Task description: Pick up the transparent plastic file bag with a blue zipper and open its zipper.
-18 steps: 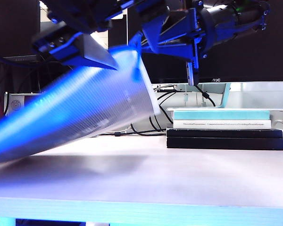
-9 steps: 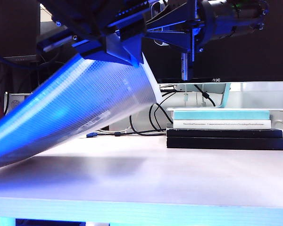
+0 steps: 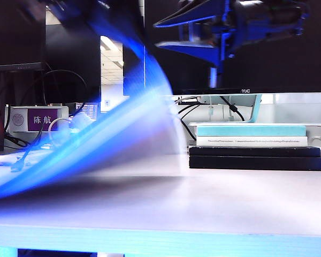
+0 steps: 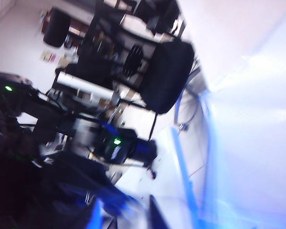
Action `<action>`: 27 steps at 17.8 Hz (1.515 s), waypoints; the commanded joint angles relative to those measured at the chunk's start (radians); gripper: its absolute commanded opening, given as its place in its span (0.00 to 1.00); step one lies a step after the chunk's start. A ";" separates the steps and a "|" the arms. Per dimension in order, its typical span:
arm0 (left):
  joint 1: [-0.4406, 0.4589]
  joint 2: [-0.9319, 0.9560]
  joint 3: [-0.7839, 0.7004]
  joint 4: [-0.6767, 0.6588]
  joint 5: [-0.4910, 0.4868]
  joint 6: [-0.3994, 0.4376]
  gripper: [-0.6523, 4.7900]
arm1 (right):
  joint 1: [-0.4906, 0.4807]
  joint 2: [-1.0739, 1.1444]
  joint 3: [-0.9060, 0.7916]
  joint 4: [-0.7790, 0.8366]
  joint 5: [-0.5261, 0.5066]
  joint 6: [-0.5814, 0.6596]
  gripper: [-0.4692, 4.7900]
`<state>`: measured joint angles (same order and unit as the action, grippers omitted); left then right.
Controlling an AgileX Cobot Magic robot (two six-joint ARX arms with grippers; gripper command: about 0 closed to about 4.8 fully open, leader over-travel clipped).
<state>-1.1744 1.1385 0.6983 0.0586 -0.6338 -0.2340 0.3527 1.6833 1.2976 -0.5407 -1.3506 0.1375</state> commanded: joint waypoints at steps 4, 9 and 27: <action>0.000 -0.295 0.010 -0.233 0.022 0.119 0.11 | -0.074 -0.035 0.004 -0.089 -0.014 -0.403 0.54; 0.019 -0.372 0.085 -0.391 0.176 0.180 0.11 | 0.003 -0.111 0.001 -0.241 0.167 -0.856 0.62; 0.408 -0.266 0.172 -0.319 0.925 0.254 0.11 | 0.283 -0.169 0.002 -0.086 0.349 -0.872 0.30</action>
<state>-0.7666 0.8764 0.8677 -0.2935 0.2840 0.0143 0.6350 1.5177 1.2961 -0.6399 -1.0122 -0.7456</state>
